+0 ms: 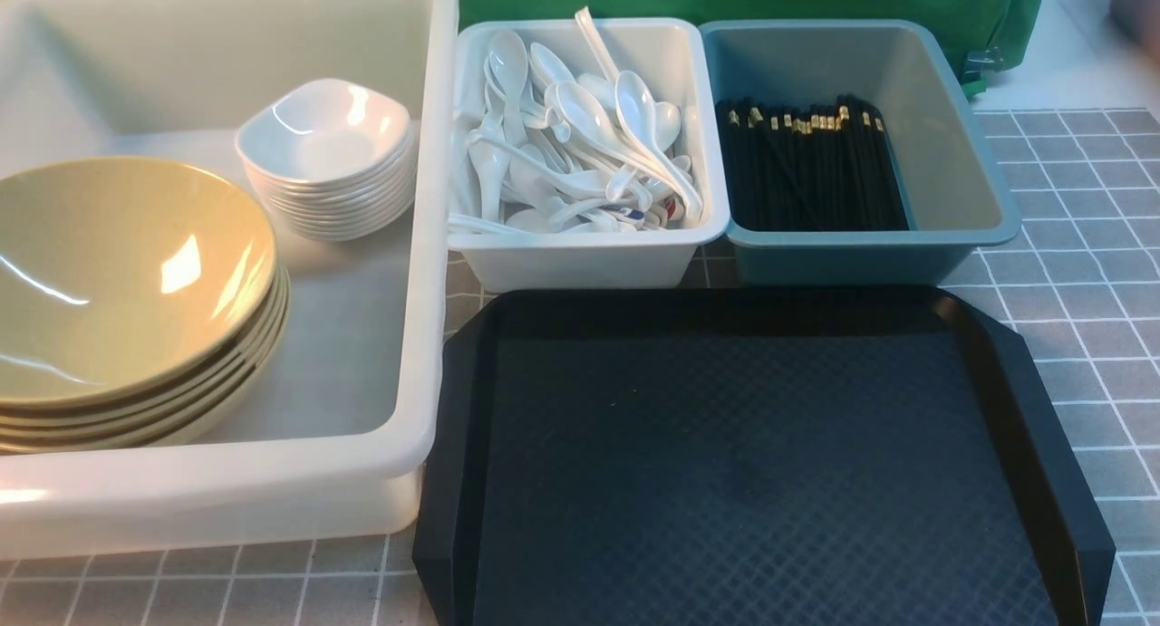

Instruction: On grey table put chopsticks spoon bowls plates into blue grey white boxes.

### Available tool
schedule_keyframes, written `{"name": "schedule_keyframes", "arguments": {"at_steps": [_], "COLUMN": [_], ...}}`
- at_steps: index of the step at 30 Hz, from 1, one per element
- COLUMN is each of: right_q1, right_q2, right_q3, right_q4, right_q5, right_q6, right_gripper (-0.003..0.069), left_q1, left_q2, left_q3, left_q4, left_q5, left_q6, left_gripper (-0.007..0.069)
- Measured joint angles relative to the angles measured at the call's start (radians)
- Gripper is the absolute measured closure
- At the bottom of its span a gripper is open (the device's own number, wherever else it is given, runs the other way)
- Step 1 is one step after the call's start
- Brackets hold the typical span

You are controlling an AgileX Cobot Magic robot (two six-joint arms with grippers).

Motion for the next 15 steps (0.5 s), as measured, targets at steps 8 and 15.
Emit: {"name": "schedule_keyframes", "arguments": {"at_steps": [8,15], "right_q1": [0.0,0.0], "right_q2": [0.0,-0.007], "right_q3": [0.0,0.0], "right_q4": [0.0,0.0], "right_q5": [0.0,0.015], "right_q6": [0.0,0.0], "right_gripper": [0.0597,0.0596], "left_q1": [0.0,0.0], "left_q2": [0.0,0.0], "left_q3": [0.0,0.0], "left_q4": [0.0,0.0], "left_q5": [0.0,0.0], "left_q6": [0.0,0.0], "left_gripper": [0.0633,0.0633]}}
